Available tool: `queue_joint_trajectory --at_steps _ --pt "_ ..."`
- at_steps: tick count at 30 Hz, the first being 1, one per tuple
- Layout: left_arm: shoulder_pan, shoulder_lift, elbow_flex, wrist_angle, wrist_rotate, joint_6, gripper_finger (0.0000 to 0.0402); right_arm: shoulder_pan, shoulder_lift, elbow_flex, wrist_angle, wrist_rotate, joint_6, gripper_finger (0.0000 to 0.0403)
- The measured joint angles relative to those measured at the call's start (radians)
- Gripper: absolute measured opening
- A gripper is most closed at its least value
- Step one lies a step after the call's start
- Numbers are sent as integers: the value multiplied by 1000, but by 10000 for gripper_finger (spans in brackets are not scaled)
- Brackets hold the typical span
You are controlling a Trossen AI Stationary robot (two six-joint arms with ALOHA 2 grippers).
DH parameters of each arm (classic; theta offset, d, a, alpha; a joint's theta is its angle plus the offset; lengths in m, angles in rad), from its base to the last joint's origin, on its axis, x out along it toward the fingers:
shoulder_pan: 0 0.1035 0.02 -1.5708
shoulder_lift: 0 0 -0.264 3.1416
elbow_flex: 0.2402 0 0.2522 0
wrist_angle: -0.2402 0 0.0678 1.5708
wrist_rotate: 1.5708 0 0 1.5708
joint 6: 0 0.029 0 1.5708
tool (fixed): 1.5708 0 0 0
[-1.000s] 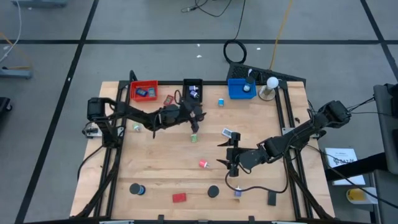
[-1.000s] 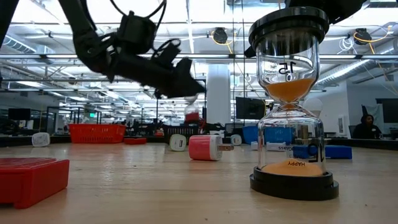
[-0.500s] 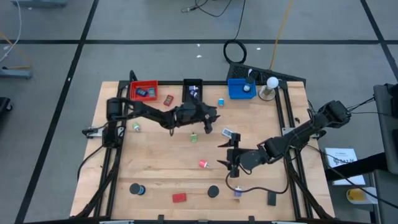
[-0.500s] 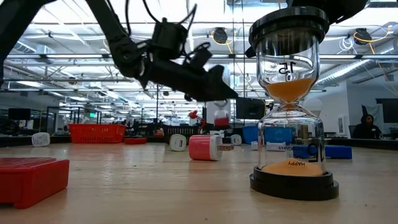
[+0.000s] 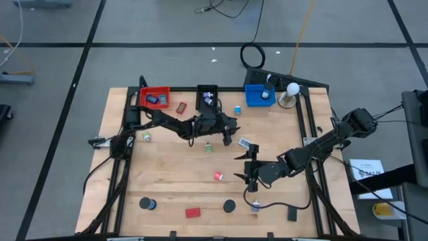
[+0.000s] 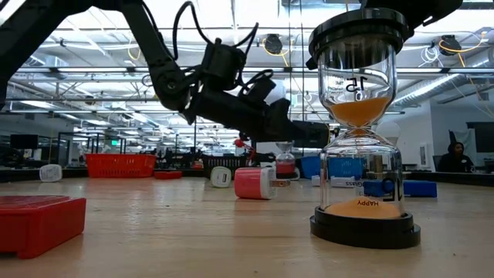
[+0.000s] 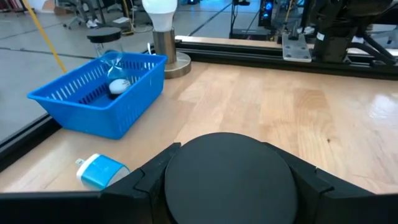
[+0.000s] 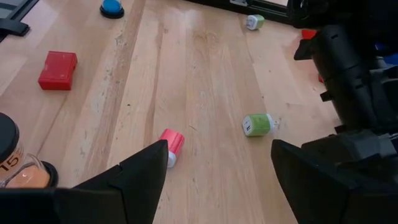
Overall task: Pick & Place Office items
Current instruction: Put the red hourglass into the blue bin
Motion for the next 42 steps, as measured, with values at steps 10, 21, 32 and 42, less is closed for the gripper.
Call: queue_joint_trajectory --at_steps 10,21,32,42 --pt "0 0 0 -24 1 -15 234 0 0 0 0 0 0 281" --pt "0 -62 0 -88 -2 -11 259 0 0 0 1 24 16 282" --pt "-17 -277 -40 -320 -28 134 248 0 -15 0 -15 151 30 317" --pt "-28 -515 -461 -103 -26 108 53 -158 -230 0 -224 186 127 221"
